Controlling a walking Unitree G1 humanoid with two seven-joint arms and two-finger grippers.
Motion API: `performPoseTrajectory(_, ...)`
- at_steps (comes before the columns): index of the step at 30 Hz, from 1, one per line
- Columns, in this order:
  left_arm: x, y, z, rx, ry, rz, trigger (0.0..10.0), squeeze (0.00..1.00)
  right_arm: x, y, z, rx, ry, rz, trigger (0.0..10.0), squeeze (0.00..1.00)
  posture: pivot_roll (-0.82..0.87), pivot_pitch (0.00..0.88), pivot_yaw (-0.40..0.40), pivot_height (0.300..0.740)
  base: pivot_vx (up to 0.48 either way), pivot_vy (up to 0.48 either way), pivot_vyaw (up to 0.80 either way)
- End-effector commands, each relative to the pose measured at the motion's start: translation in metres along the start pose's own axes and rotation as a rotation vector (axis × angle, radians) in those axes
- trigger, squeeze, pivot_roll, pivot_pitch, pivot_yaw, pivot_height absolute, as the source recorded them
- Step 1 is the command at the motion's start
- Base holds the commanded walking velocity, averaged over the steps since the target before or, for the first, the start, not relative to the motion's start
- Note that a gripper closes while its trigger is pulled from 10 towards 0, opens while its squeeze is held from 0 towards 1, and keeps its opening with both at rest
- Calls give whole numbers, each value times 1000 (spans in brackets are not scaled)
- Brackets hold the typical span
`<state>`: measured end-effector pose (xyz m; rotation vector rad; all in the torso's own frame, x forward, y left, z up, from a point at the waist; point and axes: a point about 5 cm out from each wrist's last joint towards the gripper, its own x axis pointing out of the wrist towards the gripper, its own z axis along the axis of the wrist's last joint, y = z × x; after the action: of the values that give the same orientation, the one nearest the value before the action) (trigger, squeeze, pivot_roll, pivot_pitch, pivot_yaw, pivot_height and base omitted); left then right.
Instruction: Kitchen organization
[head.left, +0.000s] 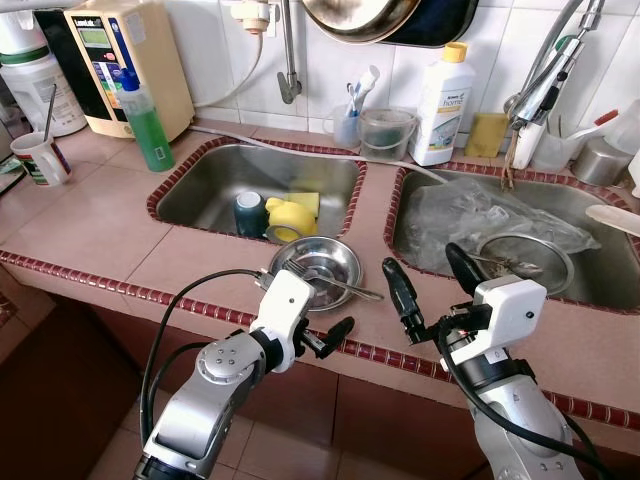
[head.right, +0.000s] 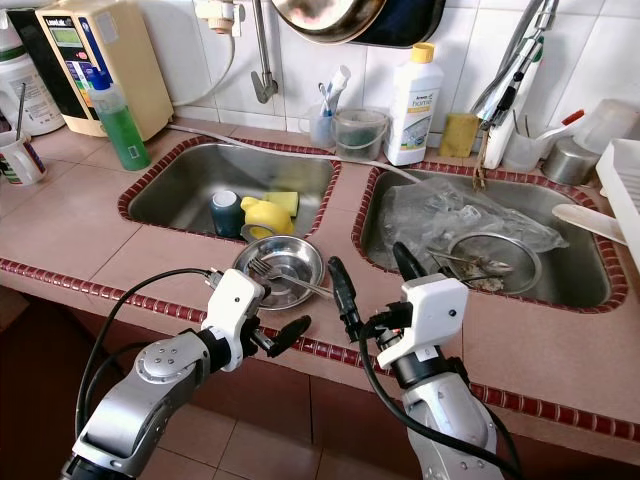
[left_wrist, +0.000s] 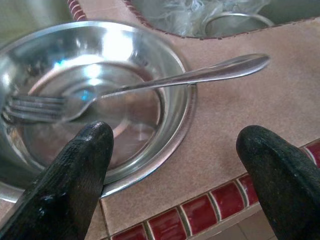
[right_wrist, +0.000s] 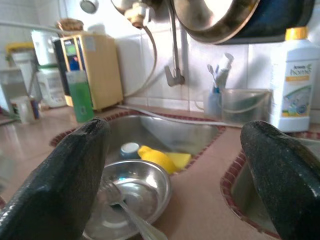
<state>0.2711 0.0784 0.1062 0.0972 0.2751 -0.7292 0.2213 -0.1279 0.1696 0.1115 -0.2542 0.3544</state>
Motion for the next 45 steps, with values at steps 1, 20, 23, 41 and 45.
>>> performPoseTrajectory(1, -1, 3, -4, 1, 28, 22, 10000, 0, 1, 3, 7, 11, -21, 14, 10000, 0, -114, 54, 56, 740, 0, 0, 0)
performPoseTrajectory(20, -4, 26, 0, 53, 41, 75, 10000, 0, 5, 8, 9, 40, -22, 19, 10000, 0, -111, 51, 71, 740, 0, 0, 0)
performPoseTrajectory(23, -3, 25, 2, 52, 28, 75, 10000, 0, 5, 8, 9, 42, -22, 16, 10000, 0, -111, 52, 71, 740, 0, 0, 0)
performPoseTrajectory(41, -4, 16, 74, 91, -366, 34, 10000, 0, 8, 12, 6, 52, -14, 46, 10000, 0, -101, 56, 67, 740, 0, 0, 0)
performPoseTrajectory(45, -6, 13, 79, 84, -399, 24, 10000, 0, 6, 14, 2, 53, 6, 61, 10000, 0, -101, 54, 70, 740, 0, 0, 0)
